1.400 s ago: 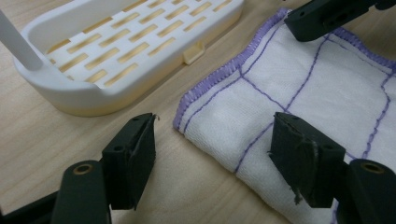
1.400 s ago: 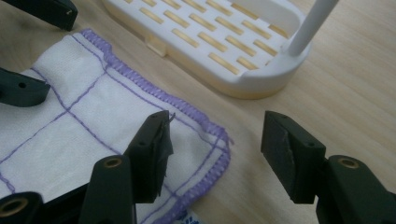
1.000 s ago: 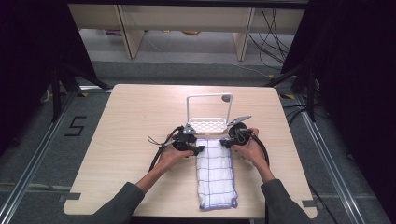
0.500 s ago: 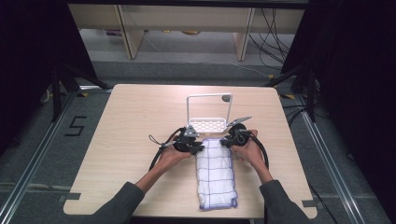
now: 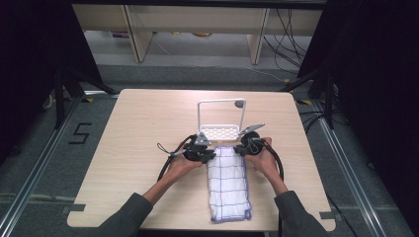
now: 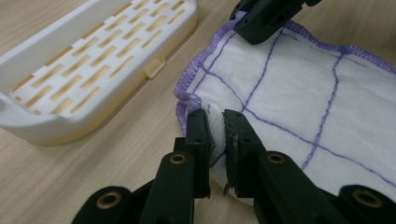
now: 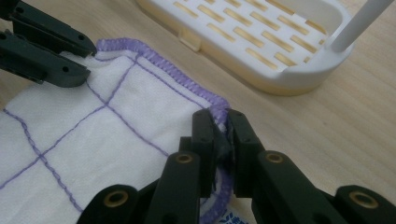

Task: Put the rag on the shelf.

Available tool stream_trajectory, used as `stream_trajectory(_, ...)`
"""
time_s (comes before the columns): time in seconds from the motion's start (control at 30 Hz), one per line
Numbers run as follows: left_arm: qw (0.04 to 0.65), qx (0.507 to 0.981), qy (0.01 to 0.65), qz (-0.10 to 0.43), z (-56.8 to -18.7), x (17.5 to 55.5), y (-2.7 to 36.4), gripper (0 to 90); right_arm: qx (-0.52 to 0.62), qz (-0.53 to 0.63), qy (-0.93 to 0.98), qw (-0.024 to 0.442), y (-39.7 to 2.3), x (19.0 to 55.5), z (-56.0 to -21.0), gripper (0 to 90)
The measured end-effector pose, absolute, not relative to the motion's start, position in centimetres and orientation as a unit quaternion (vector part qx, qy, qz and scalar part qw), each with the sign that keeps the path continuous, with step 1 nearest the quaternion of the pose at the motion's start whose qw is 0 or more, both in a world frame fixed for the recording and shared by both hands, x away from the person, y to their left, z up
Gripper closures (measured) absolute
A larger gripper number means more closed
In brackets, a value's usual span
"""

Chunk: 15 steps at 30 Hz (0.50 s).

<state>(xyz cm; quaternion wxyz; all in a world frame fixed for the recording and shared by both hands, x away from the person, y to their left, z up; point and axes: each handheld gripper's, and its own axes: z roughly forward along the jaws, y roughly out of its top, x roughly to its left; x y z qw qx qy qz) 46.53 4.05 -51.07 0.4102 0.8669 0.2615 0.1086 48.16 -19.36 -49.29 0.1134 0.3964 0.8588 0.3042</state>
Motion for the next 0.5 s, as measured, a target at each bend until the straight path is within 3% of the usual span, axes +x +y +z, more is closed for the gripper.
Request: stream_trajectory(0.5, 0.440, 0.856, 0.247, 0.113, -48.5, 45.4, 4.4, 80.6, 0.390, 0.356, 0.840, 0.122, -19.7, 46.3, -46.8, 84.2)
